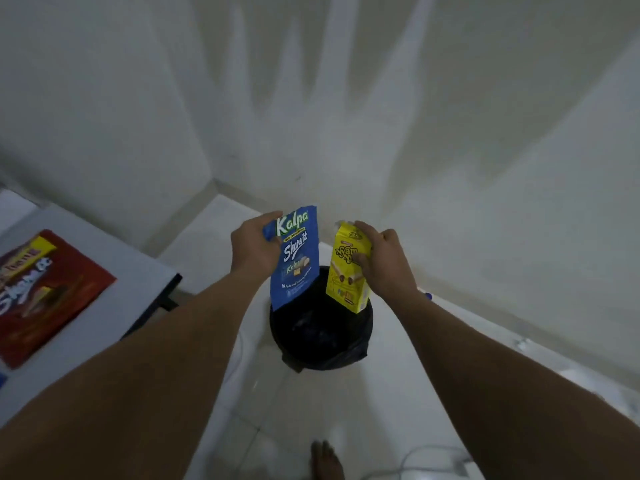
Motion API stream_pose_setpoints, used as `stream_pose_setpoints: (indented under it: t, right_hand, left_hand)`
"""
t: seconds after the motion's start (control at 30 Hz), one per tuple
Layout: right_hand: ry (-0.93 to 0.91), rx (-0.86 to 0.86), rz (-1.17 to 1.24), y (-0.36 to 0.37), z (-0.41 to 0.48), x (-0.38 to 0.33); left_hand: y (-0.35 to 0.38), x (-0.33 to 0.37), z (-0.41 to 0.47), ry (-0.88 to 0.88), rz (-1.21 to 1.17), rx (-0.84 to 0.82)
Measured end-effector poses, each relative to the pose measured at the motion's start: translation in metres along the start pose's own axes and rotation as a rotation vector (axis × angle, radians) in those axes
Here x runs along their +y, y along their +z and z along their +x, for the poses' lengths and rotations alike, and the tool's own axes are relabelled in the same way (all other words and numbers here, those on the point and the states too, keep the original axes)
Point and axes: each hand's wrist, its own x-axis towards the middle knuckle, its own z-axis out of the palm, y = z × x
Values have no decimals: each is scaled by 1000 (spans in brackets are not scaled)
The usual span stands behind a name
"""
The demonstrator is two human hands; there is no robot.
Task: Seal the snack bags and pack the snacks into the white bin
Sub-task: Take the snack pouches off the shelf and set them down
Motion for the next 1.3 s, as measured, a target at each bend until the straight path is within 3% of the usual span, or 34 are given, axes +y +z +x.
stream_pose_setpoints:
  t: [0.37, 0.57, 0.77, 1.0, 1.3]
  right_hand:
    - [95, -88, 58, 117, 38, 103]
    - [62, -132, -55, 120, 21, 104]
    - [-42, -154, -158, 56, 30, 47]
    - [-197, -167, -385, -46, 22, -89]
    - [-379, -177, -427, -96, -34, -280]
  left_hand:
    - [135, -109, 24, -156, 9, -56]
    - [141, -113, 8, -234, 83, -119]
    - [66, -67, 14, -128, 188, -56]
    - [-79, 4, -12, 29, 485, -142]
    - [-285, 45, -103, 11, 641, 62]
